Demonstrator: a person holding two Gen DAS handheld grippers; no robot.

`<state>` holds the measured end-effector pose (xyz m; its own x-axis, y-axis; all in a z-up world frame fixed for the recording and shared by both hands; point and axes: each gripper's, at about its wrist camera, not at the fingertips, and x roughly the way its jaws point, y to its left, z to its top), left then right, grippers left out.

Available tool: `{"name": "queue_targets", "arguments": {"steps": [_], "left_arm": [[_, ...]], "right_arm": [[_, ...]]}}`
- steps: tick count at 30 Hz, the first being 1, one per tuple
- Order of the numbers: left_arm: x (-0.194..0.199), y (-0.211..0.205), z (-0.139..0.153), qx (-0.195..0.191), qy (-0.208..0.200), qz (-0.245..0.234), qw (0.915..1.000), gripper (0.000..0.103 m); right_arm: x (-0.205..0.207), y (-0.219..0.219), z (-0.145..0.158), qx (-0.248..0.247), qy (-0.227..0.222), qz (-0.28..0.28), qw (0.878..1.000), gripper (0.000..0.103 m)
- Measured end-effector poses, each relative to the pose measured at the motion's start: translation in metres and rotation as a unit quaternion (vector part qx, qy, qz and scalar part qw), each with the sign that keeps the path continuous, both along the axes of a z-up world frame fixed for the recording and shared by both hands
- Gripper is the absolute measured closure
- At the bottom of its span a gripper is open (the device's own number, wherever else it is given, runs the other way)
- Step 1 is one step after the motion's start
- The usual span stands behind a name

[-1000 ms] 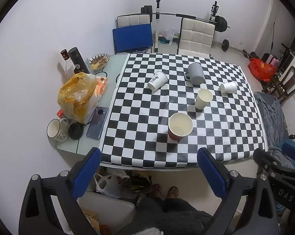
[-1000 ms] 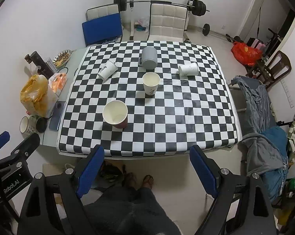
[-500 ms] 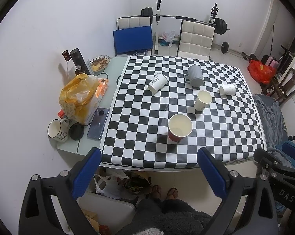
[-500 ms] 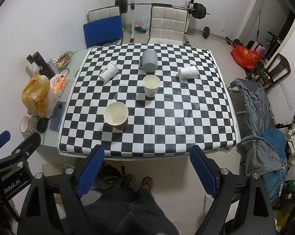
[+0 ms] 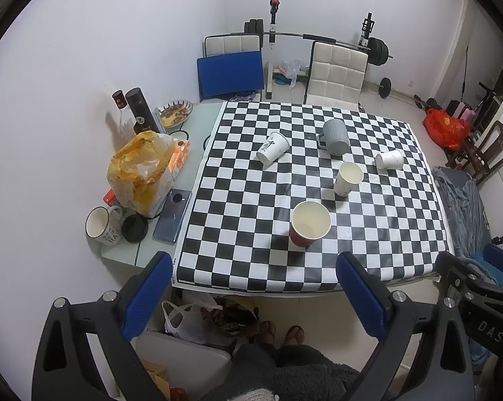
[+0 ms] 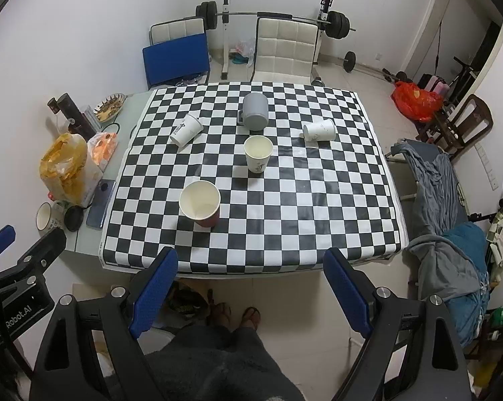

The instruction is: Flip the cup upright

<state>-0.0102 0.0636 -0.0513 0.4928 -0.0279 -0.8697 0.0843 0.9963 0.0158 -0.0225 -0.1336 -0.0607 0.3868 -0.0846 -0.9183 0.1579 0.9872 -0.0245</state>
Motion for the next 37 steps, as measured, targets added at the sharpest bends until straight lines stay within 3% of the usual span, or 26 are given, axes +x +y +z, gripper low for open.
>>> {"name": "queue_targets", "arguments": {"steps": [37], "left_arm": [[0.005,0.002,0.008,-0.002,-0.01,0.009,0.9999,0.003]], "right_arm": [[-0.008,0.002,0.0,-0.002,-0.007,-0.001,1.0,0.013]]}}
